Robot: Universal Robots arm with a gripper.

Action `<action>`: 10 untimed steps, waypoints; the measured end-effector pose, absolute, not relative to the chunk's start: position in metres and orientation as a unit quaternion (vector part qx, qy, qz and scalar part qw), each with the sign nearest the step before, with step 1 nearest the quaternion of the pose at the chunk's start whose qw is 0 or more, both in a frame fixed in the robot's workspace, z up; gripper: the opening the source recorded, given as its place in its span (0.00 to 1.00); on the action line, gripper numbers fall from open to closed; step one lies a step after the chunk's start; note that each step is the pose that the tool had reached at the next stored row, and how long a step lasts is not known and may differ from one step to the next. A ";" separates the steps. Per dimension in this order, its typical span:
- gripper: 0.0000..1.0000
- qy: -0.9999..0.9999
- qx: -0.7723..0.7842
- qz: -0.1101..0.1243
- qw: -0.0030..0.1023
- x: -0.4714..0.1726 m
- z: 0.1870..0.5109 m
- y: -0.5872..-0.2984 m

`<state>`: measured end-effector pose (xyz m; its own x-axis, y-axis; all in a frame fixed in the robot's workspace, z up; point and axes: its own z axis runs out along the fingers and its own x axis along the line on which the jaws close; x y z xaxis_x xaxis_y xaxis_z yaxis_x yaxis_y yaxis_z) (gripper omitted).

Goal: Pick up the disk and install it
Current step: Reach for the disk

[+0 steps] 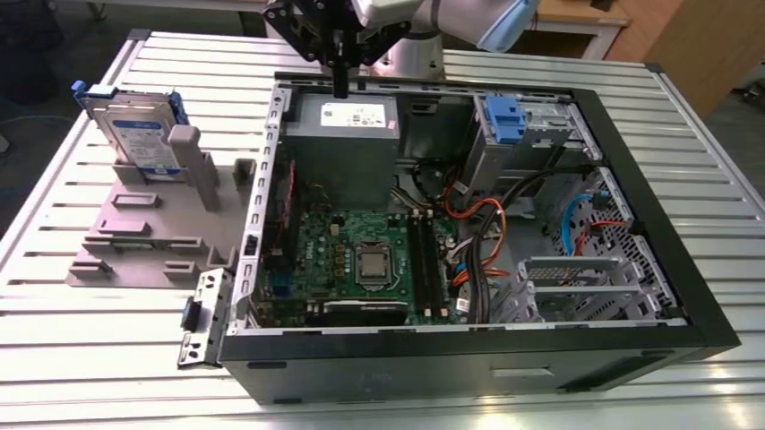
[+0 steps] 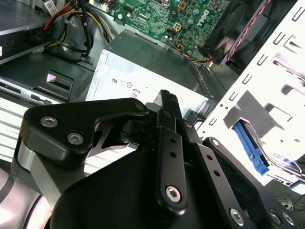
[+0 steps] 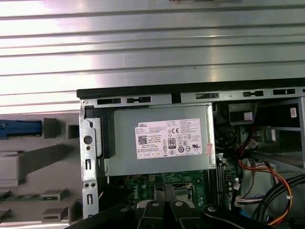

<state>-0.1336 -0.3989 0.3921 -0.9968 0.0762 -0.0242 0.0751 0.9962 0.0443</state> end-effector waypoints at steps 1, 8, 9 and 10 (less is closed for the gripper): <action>0.11 0.999 0.038 0.022 0.013 -0.134 0.392 -0.399; 0.11 0.999 0.038 0.022 0.013 -0.136 0.392 -0.399; 0.11 0.999 0.038 0.022 0.013 -0.137 0.392 -0.399; 0.11 0.999 0.038 0.022 0.013 -0.137 0.392 -0.399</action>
<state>-0.1370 -0.3989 0.3921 -0.9968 0.0762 -0.0242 0.0751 0.9962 0.0443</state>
